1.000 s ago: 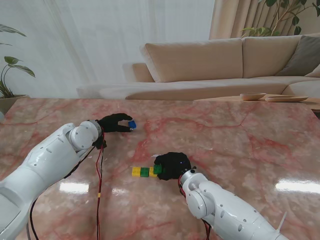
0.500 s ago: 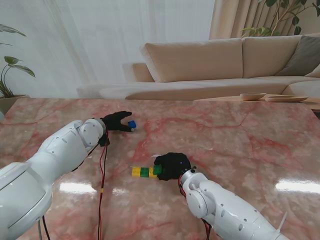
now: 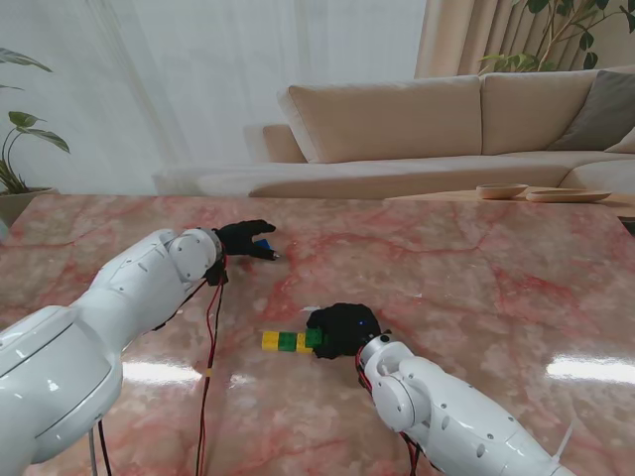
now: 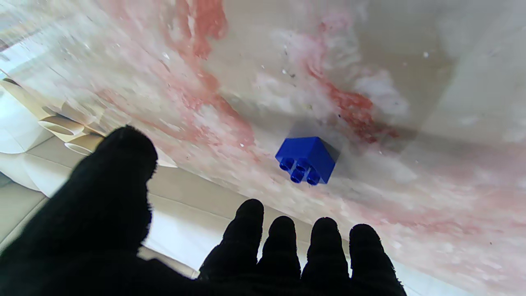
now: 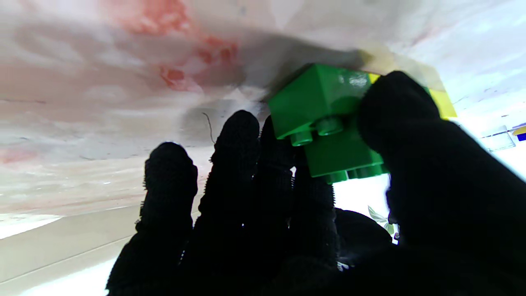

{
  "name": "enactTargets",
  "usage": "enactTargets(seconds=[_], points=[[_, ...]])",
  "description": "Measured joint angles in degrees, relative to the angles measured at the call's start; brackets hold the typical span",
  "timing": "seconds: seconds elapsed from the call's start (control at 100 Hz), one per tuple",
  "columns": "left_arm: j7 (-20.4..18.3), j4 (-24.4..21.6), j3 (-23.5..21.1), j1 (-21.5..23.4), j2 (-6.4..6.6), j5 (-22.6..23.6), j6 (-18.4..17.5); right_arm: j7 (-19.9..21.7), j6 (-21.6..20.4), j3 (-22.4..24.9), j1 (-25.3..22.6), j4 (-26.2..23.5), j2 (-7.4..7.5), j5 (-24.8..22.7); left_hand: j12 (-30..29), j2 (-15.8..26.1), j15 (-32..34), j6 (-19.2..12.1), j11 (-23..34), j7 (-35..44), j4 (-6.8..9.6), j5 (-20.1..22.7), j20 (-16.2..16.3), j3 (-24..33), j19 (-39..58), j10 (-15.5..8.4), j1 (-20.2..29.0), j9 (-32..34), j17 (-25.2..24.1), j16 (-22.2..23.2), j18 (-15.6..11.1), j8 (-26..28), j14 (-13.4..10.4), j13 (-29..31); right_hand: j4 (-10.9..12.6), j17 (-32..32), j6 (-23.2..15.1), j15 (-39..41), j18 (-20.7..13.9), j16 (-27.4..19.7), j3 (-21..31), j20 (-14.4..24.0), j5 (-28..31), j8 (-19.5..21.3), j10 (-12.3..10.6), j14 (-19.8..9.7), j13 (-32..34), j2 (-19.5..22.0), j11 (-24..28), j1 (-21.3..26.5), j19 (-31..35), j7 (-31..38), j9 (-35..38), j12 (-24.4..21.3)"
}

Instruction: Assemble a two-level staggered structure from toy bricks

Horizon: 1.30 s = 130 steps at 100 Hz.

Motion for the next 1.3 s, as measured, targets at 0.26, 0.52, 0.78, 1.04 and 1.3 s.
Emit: enactTargets(seconds=[0.26, 0.52, 0.78, 1.04, 1.3], points=[[-4.8, -0.1, 1.0, -0.1, -0.17, -1.1, 0.6, 0.5, -0.6, 0.6, -0.5, -0.4, 0.25, 0.1, -0.6, 1.9, 0.0, 0.0, 1.5, 0.8, 0.08, 2.2, 0.0, -3.6, 0.0, 0.1, -1.6, 0.6, 0.0, 0.0, 0.0, 0.3, -0.4, 0.0, 0.0, -0.4, -0.1, 0.0, 0.0, 0.0, 0.0, 0.0, 0.0, 0.0, 0.0, 0.0, 0.0, 0.0, 0.0, 0.0, 0.0, 0.0, 0.0, 0.0], [-7.0, -0.4, 0.0, 0.2, -0.04, -1.8, 0.5, 0.9, -0.8, 0.7, -0.6, -0.6, 0.38, 0.2, 1.1, 2.0, 1.3, 0.0, 5.2, 3.1, 0.08, 5.7, 1.8, -5.3, 1.2, -0.2, -1.5, 0.8, 0.0, 1.4, -0.1, 2.1, -0.4, 0.6, 0.0, -0.4, -0.1, 0.0, 0.0, 0.0, 0.0, 0.0, 0.0, -0.1, 0.0, 0.0, 0.0, 0.0, 0.0, 0.0, 0.0, 0.1, 0.0, 0.4], [-5.6, -0.8, -1.3, 1.8, 0.79, -1.7, -2.3, 0.9, -1.0, 0.4, -0.5, -0.5, 0.45, 0.2, 2.3, 2.1, 2.5, -1.1, 7.3, 6.0, 0.08, 9.1, 2.4, -5.3, 2.5, -2.1, -1.0, 2.3, 0.4, 1.5, -0.5, 3.5, -0.4, 3.2, 0.0, -0.4, -0.1, 0.0, 0.0, 0.0, 0.0, 0.0, 0.0, -0.6, 0.0, 0.0, 0.0, 0.0, 0.0, 0.0, 0.0, 0.6, 0.0, 1.0], [-3.8, -2.2, -2.6, 3.6, 1.94, -1.8, -3.4, 0.2, -1.1, -0.2, -0.4, -0.3, 0.41, 0.2, 2.3, 2.1, 2.5, -2.8, 7.3, 7.9, 0.08, 10.3, 1.7, -5.2, 2.6, -5.5, -1.0, 3.8, -0.2, 1.3, -2.6, 4.4, -3.1, 3.8, 0.0, -0.4, -0.1, 0.0, 0.0, 0.0, 0.0, 0.0, 0.0, -0.8, 0.0, 0.0, 0.0, 0.0, 0.0, 0.0, 0.0, 0.8, 0.3, 1.4], [-3.3, -10.9, -4.3, 7.4, 6.47, -1.8, -2.3, 0.2, -1.0, -0.7, -0.1, -0.1, 0.28, 0.4, 2.4, 2.2, 3.4, -4.9, 8.3, 7.9, 0.15, 10.3, 1.8, -3.2, 4.2, -4.9, -1.0, 7.5, 0.4, 3.9, -0.4, 5.0, -2.7, 7.3, 0.0, -0.4, -0.1, 0.0, 0.0, 0.0, 0.0, 0.0, 0.0, -1.3, 0.0, 0.0, 0.0, 0.0, 0.1, 0.0, 0.0, 1.4, 0.4, 1.9]])
